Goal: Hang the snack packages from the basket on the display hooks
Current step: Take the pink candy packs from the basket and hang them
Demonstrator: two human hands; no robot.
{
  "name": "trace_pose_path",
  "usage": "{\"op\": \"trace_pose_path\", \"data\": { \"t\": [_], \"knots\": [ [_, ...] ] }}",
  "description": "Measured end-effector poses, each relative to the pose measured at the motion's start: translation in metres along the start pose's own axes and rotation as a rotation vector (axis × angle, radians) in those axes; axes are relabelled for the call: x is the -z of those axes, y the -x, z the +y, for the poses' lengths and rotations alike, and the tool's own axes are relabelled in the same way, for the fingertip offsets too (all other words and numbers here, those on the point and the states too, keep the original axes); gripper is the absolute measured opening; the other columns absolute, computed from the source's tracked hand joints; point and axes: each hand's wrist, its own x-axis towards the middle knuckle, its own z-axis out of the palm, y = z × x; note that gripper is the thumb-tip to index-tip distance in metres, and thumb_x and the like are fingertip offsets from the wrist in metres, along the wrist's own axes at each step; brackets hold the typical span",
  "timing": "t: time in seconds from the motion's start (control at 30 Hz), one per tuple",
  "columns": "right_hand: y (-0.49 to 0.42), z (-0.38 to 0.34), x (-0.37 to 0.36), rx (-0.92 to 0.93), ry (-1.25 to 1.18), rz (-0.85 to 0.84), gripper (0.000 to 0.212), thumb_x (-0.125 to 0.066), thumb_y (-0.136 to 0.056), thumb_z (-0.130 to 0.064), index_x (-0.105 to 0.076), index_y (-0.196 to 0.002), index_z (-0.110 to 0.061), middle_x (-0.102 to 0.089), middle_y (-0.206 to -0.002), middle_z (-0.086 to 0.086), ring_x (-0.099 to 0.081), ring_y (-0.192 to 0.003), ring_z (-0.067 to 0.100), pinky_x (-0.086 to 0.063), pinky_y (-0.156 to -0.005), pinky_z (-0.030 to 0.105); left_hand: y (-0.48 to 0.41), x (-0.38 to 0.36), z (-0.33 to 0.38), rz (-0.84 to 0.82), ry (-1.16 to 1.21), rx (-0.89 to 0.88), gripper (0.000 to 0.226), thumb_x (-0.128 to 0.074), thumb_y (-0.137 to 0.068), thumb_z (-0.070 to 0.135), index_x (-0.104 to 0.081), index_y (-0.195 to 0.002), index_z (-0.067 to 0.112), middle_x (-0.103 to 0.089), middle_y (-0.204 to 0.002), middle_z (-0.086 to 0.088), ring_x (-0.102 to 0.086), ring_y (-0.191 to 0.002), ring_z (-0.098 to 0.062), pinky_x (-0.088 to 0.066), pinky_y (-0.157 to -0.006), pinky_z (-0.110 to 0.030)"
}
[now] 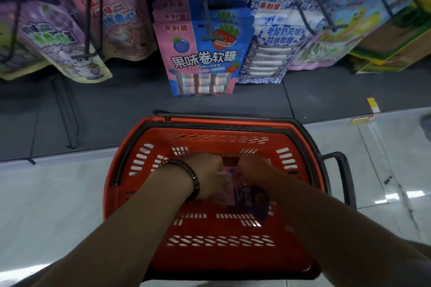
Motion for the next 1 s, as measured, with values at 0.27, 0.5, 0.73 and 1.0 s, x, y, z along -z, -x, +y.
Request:
{"op": "trace_pose_path", "data": {
  "t": [0.27,0.5,0.73,1.0],
  "knots": [
    [0.096,-0.031,0.106,0.22,0.329,0.065,0.03,-0.07,-0.095,-0.015,-0.073,-0.125,-0.019,-0.072,-0.126,0.007,-0.07,-0.116,0.033,-0.059,-0.092,0.04,0.002,-0.005,-0.018,0.27,0.044,-0.012,0.079,-0.08,-0.083,0.052,-0.046,-0.148,0.023,-0.051,-0.15,-0.006,-0.05,-0.137,-0.028,-0.043,-0.114,-0.039],
    [0.178,-0.02,0.161,0.39,0.118,0.369,0.019,-0.071,-0.096,-0.035,-0.074,-0.114,-0.033,-0.068,-0.103,-0.001,-0.065,-0.111,0.027,-0.048,-0.079,0.033,0.015,-0.004,-0.005,0.407,0.325,-0.106,0.026,-0.075,-0.092,0.04,-0.072,-0.105,0.018,-0.067,-0.086,0.003,-0.062,-0.087,-0.022,-0.041,-0.07,-0.031],
    [0.159,0.045,0.115,0.161,-1.152,0.839,0.058,-0.093,-0.076,-0.038,-0.062,-0.123,-0.025,-0.071,-0.115,-0.006,-0.07,-0.113,0.02,-0.057,-0.091,0.041,0.03,-0.005,-0.021,0.626,0.809,-0.095,0.023,-0.071,-0.095,0.045,-0.079,-0.109,0.028,-0.08,-0.103,0.011,-0.075,-0.099,-0.012,-0.058,-0.092,-0.041],
    [0.155,0.039,0.114,0.424,-1.626,0.292,0.038,-0.078,-0.089,-0.025,-0.072,-0.121,-0.005,-0.078,-0.118,0.02,-0.075,-0.108,0.044,-0.062,-0.092,0.059,0.044,0.007,-0.01,0.598,1.322,-0.14,0.021,-0.068,-0.1,0.015,-0.076,-0.119,0.012,-0.081,-0.111,-0.007,-0.076,-0.107,-0.029,-0.061,-0.097,-0.047]
  ]
}}
